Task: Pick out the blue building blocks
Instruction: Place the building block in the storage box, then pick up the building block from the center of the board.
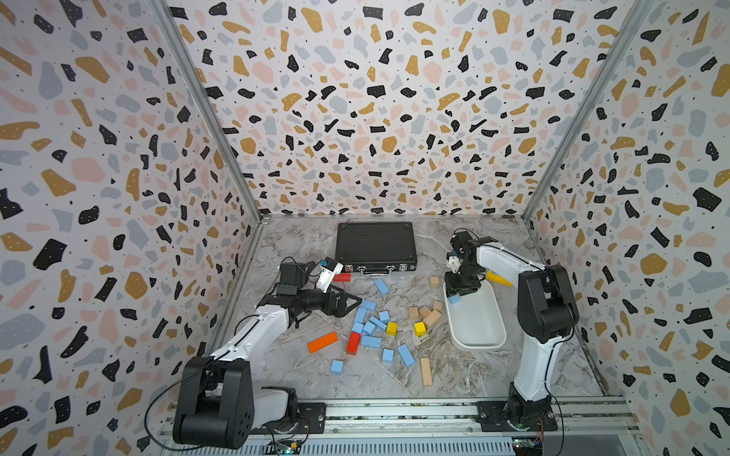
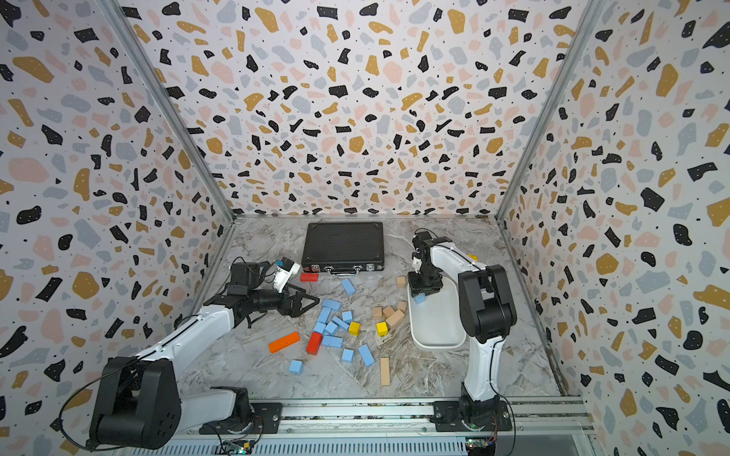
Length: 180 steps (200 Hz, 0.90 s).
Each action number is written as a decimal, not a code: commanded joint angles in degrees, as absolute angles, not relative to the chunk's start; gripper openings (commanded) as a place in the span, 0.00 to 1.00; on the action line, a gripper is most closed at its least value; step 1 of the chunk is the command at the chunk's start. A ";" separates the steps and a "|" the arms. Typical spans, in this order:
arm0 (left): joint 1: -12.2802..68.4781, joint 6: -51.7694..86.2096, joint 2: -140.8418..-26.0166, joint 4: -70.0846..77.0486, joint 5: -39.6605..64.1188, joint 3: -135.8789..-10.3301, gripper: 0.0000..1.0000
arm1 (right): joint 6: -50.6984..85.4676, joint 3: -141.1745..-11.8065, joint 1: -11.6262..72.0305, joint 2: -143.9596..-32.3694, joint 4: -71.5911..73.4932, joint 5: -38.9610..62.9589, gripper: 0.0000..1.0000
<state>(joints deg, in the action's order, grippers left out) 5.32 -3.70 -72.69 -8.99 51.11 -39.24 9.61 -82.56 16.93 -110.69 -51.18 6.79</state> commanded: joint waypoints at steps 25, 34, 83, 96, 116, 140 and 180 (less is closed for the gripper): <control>5.41 -3.28 -72.10 -8.71 46.09 -41.36 1.00 | 10.57 -84.17 19.20 -97.31 -57.10 6.77 0.49; 5.14 -3.16 -71.91 -9.08 44.20 -41.90 1.00 | 10.61 -82.85 21.27 -95.25 -57.46 6.69 0.49; 1.17 -4.45 -70.56 -11.33 43.68 -42.77 1.00 | 21.44 -75.14 36.05 -90.54 -60.26 6.41 0.47; -1.35 -4.83 -69.91 -12.89 42.34 -43.24 1.00 | 26.40 -72.91 39.86 -90.44 -58.26 7.47 0.46; -5.35 -5.93 -69.39 -12.83 43.84 -42.54 1.00 | 30.83 -71.63 45.12 -92.18 -54.44 7.69 0.45; -6.23 -9.86 -68.11 -14.35 46.34 -42.32 1.00 | 32.60 -72.72 48.32 -95.76 -53.93 6.55 0.46; -6.16 -13.71 -68.12 -16.56 56.95 -42.03 1.00 | 33.32 -72.85 51.62 -99.47 -52.17 8.32 0.46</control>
<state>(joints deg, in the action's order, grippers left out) -6.20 -9.37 -68.79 -14.61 48.23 -41.30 30.96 -71.48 49.98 -98.80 -52.75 7.73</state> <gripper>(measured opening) 0.999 0.463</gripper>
